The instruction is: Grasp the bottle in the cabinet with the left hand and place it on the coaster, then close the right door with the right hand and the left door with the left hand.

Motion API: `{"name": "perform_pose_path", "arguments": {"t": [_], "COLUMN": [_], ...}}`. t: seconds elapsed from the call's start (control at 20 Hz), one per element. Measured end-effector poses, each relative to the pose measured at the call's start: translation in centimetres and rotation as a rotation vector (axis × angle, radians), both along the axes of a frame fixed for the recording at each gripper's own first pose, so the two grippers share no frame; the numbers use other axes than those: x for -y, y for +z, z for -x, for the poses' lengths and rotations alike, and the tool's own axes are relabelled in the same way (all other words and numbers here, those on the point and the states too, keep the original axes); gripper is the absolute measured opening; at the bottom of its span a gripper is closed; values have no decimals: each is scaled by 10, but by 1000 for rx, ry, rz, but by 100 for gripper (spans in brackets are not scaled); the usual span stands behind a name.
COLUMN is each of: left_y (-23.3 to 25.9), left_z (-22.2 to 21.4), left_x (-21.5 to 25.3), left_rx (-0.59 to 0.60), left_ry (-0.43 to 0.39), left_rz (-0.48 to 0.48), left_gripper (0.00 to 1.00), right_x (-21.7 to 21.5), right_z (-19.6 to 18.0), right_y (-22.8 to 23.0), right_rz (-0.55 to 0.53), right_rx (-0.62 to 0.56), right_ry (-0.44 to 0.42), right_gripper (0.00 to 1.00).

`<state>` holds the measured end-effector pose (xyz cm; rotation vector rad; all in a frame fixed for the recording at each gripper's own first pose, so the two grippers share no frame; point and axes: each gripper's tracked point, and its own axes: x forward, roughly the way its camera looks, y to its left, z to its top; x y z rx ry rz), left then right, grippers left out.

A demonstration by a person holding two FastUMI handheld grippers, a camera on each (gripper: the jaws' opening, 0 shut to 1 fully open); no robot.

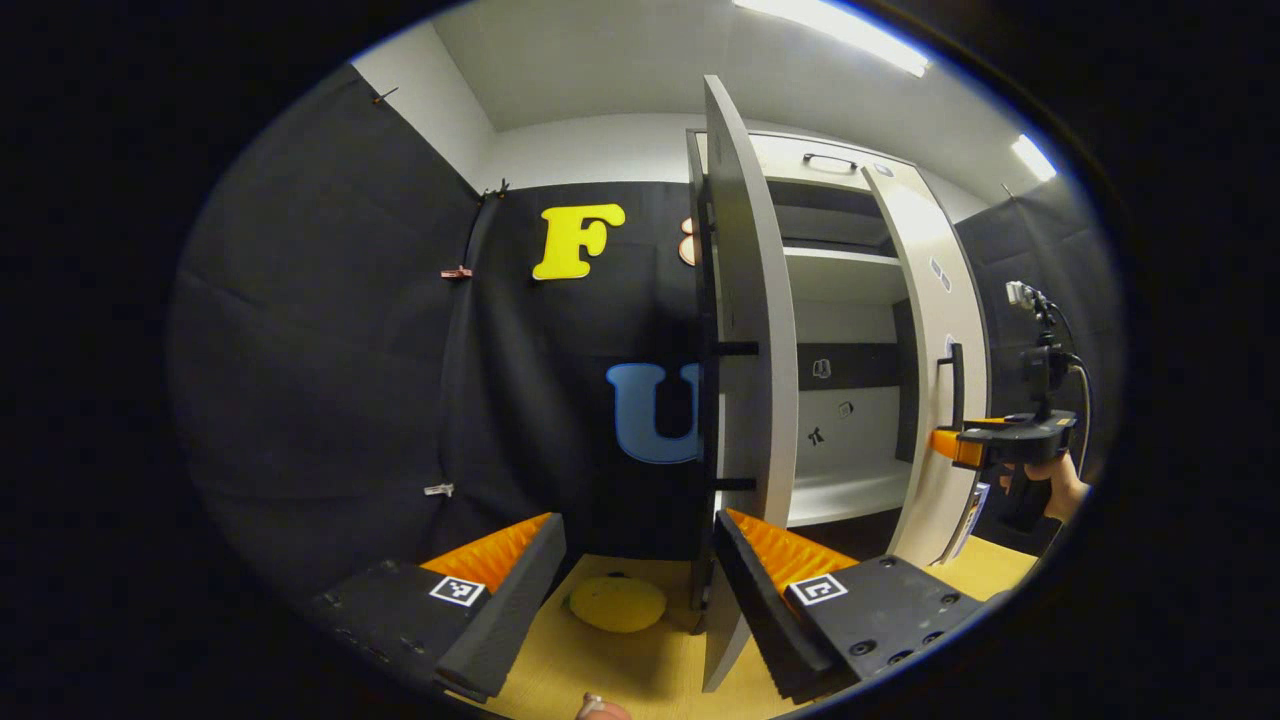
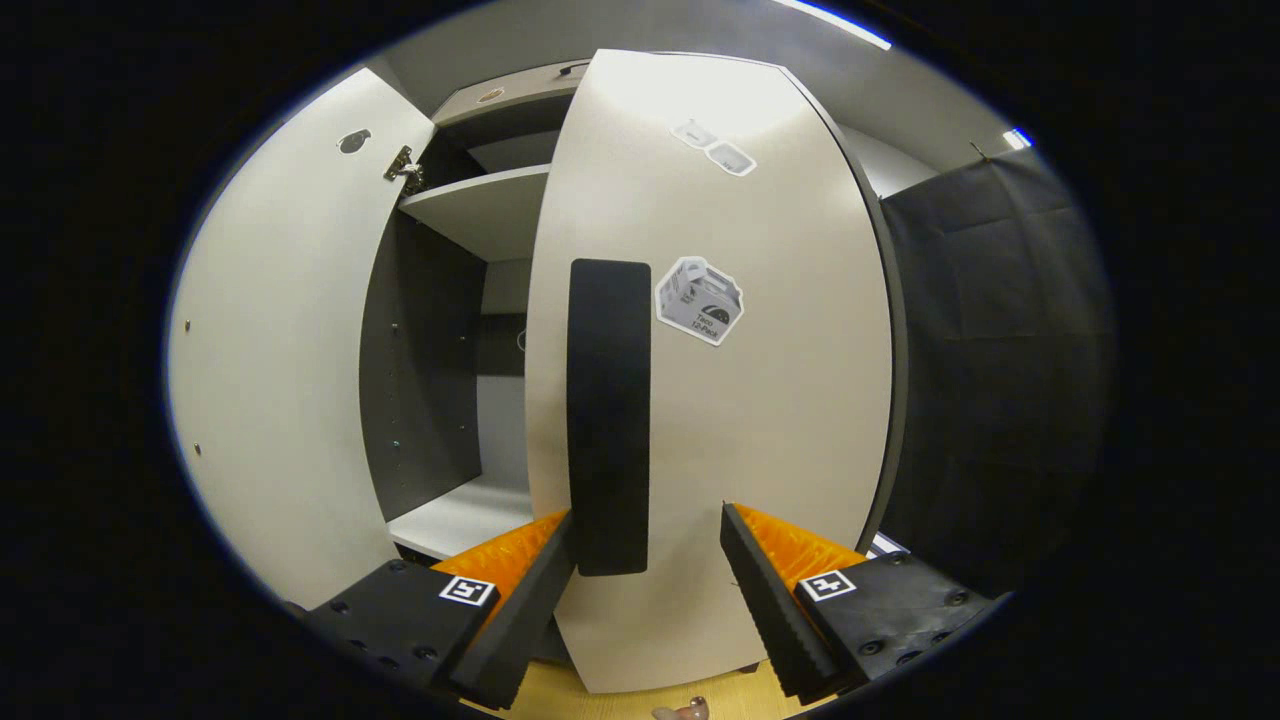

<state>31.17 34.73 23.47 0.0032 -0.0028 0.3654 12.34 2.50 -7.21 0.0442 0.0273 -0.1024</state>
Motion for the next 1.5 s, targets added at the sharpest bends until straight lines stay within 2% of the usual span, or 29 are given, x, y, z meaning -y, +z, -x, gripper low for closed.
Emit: {"name": "perform_pose_path", "arguments": {"t": [0.2,0.4,0.6,0.65,0.7,0.85,0.95,1.2,1.35,1.5], "left_y": [2,0,1,1,1,0,0,1,-2,-8], "left_z": [-25,-33,-40,-43,-47,-56,-64,-97,-123,-155], "left_x": [3,1,23,30,39,63,78,122,151,178], "left_rx": [11,30,17,14,11,14,21,33,40,48], "left_ry": [-54,-76,-142,-157,-172,-182,-175,-142,-136,-153], "left_rz": [-1,36,20,18,19,32,50,44,55,82], "left_gripper": [94,93,94,96,94,94,94,94,94,94], "right_x": [1,3,6,7,9,22,30,51,61,74], "right_z": [-2,28,64,69,72,78,79,53,44,34], "right_y": [1,-1,8,12,16,29,36,49,47,42], "right_rz": [-20,-5,4,7,10,17,23,68,50,20], "right_rx": [-17,-33,-20,-14,-7,16,40,96,98,97], "right_ry": [-18,-1,23,28,31,49,77,164,217,235], "right_gripper": [94,94,97,97,97,97,97,97,97,97]}}
